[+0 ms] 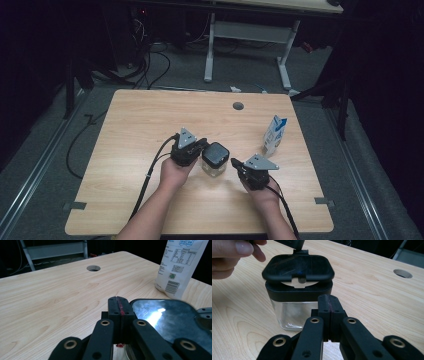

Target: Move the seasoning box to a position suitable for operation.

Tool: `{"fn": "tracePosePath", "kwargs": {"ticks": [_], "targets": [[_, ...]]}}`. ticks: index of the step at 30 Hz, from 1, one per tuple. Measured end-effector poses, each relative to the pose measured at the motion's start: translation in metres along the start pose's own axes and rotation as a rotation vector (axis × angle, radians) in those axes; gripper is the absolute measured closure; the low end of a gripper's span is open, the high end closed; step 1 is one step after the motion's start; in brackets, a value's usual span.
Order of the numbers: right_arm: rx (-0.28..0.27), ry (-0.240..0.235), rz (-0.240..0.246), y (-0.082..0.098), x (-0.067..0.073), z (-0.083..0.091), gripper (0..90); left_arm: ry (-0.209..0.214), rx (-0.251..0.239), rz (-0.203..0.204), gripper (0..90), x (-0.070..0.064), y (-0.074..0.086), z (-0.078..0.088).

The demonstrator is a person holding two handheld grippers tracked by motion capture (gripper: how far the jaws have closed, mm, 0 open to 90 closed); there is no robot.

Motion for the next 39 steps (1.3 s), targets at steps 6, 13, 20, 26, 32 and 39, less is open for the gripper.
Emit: {"fn": "tracePosePath", "kwargs": {"ticks": [6,13,20,26,32,39], "targets": [[-0.02,0.003,0.004,-0.006,0.0,0.002,90.0,-0.003,0.001,0.003,90.0,0.0,0.0,0.0],[-0.044,-0.009,0.005,-0.016,0.001,-0.001,90.0,-0.005,0.002,0.007,90.0,0.0,0.0,0.0],[-0.057,-0.024,0.017,-0.023,0.004,-0.006,90.0,-0.01,0.012,0.014,90.0,0.0,0.001,0.001],[-0.074,-0.032,0.02,-0.028,0.004,-0.006,90.0,-0.022,0.004,0.033,90.0,0.004,0.009,0.022],[-0.073,-0.038,0.023,-0.029,0.007,-0.008,89.9,-0.011,0.008,0.056,90.0,-0.004,0.03,0.041],[-0.076,-0.034,0.025,-0.031,0.009,-0.008,90.0,0.033,-0.004,0.05,90.0,-0.029,0.035,0.045]]}}
Point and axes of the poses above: each handheld gripper's, and its own axes: z roughly backward along the jaws, y roughly out of its underside, x roughly to its left, the point moved 7 cm from there along -z, roughly forward along the jaws, and after that the axes turned 4 degrees about -x, right-handed, at the moved point
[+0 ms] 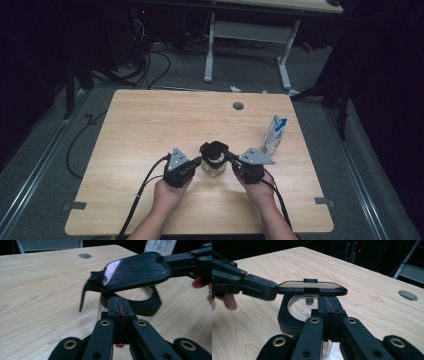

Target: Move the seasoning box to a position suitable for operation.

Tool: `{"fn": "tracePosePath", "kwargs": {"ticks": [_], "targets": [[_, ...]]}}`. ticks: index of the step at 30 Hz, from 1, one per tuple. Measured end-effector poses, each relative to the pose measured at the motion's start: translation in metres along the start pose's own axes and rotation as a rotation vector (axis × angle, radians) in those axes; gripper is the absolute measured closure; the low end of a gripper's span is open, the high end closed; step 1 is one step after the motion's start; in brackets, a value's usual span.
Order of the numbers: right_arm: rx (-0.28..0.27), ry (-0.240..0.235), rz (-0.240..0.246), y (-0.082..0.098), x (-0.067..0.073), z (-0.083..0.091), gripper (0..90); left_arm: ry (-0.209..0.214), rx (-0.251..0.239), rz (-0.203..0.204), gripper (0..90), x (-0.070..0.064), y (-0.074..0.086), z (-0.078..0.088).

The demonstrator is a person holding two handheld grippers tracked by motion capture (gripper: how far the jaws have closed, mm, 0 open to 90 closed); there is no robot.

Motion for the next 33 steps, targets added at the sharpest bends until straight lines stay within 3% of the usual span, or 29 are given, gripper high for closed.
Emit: {"fn": "tracePosePath", "kwargs": {"ticks": [12,33], "targets": [[-0.008,-0.005,-0.003,-0.002,0.0,0.001,89.9,0.047,-0.013,0.004,90.0,-0.019,-0.005,-0.006],[0.007,-0.033,-0.016,0.003,0.005,-0.001,90.0,0.049,-0.042,-0.003,90.0,-0.022,-0.013,-0.009]]}}
Point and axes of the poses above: each handheld gripper's, and its own axes: z roughly backward along the jaws, y roughly out of its underside, x roughly to its left, the point moved 7 cm from there along -z, roughly forward along the jaws, and after that the axes turned 4 degrees about -x, right-handed, at the moved point
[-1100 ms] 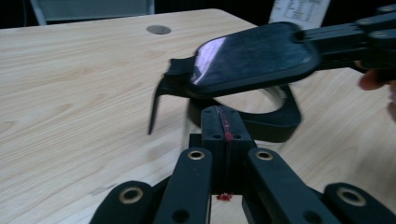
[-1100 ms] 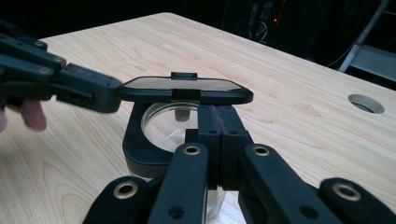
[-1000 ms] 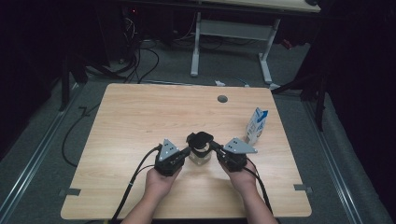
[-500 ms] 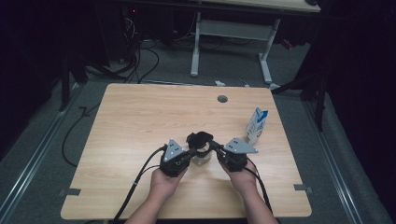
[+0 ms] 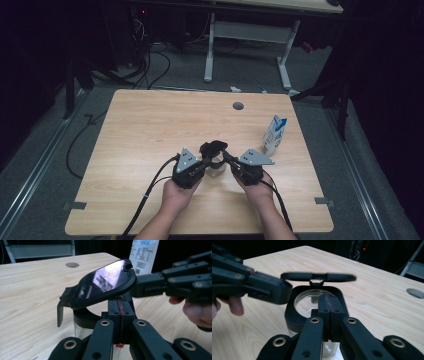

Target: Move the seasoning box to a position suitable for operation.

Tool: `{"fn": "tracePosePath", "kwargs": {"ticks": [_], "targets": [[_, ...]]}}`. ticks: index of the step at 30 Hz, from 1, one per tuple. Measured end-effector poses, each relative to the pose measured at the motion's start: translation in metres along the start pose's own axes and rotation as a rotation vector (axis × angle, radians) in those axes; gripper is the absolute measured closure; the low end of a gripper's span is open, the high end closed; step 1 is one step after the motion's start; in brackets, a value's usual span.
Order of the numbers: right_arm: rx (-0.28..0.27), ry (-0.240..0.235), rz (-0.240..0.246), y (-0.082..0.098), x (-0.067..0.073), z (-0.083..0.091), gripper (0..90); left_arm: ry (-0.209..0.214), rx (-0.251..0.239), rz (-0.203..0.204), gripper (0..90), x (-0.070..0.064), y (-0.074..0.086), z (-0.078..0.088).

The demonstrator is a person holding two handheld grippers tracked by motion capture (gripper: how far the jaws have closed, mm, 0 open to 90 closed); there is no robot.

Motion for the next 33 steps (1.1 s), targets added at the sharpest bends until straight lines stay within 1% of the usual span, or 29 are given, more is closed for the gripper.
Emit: {"fn": "tracePosePath", "kwargs": {"ticks": [3,8,11,12,13,14,15,17,23,33], "targets": [[0.011,-0.012,0.006,0.003,0.004,-0.002,90.0,-0.004,-0.004,0.002,90.0,0.002,-0.001,0.0],[0.024,-0.013,0.005,0.006,0.007,-0.004,90.0,-0.011,-0.01,0.005,89.9,0.003,-0.003,0.0],[0.017,-0.005,0.0,0.006,0.007,-0.004,89.9,-0.019,-0.017,0.008,89.9,0.005,-0.005,0.001],[0.014,-0.004,0.0,0.006,0.007,-0.004,89.9,-0.014,-0.022,0.015,90.0,0.004,-0.005,0.0],[0.012,-0.003,-0.001,0.006,0.007,-0.004,89.9,-0.015,-0.02,0.014,89.9,0.005,-0.006,0.0],[0.01,-0.002,-0.002,0.007,0.007,-0.004,89.9,-0.023,-0.024,0.011,89.9,0.006,-0.006,0.0],[0.01,-0.001,-0.004,0.007,0.007,-0.003,89.9,-0.018,-0.026,0.017,89.9,0.006,-0.007,-0.001],[0.006,0.001,0.001,0.007,0.007,-0.003,90.0,-0.021,-0.029,0.023,89.9,0.007,-0.007,-0.001],[-0.003,-0.001,-0.001,0.007,0.007,-0.004,90.0,-0.038,-0.03,0.033,89.9,0.014,-0.01,-0.002],[-0.008,-0.003,0.005,0.008,0.007,-0.004,90.0,-0.065,-0.047,0.061,89.9,0.025,-0.014,-0.002]]}}
Point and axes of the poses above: each handheld gripper's, and its own axes: z roughly backward along the jaws, y roughly out of its underside, x roughly to its left, the point moved 7 cm from there along -z, roughly forward along the jaws, and after that the axes turned 4 degrees about -x, right-handed, at the moved point
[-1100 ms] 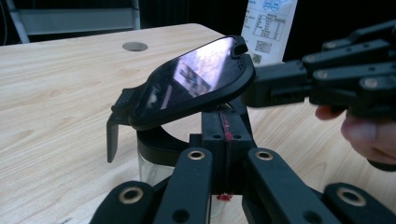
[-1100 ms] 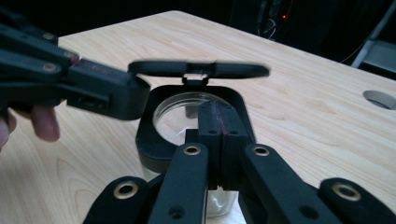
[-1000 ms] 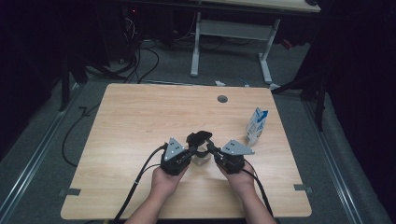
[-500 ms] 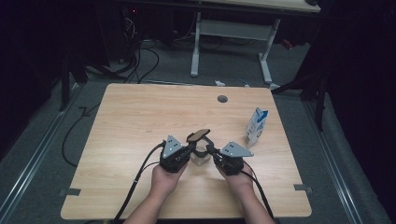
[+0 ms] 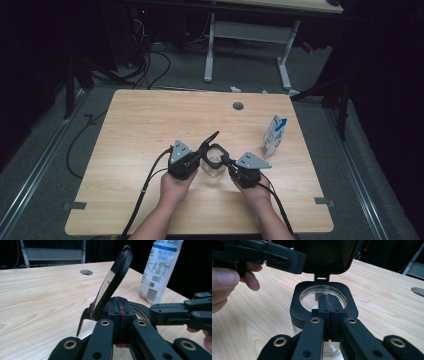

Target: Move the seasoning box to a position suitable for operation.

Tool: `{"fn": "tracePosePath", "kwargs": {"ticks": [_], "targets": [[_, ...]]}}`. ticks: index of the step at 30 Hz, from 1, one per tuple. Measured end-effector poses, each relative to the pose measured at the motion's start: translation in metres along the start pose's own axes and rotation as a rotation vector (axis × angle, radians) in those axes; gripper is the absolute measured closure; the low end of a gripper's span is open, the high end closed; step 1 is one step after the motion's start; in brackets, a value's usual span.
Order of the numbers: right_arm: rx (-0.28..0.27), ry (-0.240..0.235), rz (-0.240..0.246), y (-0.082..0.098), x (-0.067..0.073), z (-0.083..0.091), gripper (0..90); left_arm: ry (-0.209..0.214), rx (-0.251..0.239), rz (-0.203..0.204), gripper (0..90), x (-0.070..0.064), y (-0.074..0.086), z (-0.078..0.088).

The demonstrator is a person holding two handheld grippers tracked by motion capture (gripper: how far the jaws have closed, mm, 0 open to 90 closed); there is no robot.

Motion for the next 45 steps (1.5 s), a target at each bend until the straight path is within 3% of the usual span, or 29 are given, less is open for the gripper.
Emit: {"fn": "tracePosePath", "kwargs": {"ticks": [17,24,45], "targets": [[-0.002,-0.005,0.003,0.0,0.0,0.0,90.0,-0.027,-0.005,0.014,89.9,0.01,-0.002,0.0],[-0.008,-0.01,-0.002,0.0,0.0,-0.001,90.0,-0.024,-0.016,0.016,89.8,0.007,-0.007,-0.002],[-0.015,-0.02,-0.002,0.001,-0.001,-0.001,90.0,-0.078,-0.022,0.047,89.9,0.018,-0.01,-0.006]]}}
Point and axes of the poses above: each handheld gripper's, and its own axes: z roughly backward along the jaws, y roughly out of its underside, x roughly to its left, the point moved 7 cm from there along -z, roughly forward along the jaws, and after that the axes turned 4 degrees about -x, right-handed, at the moved point
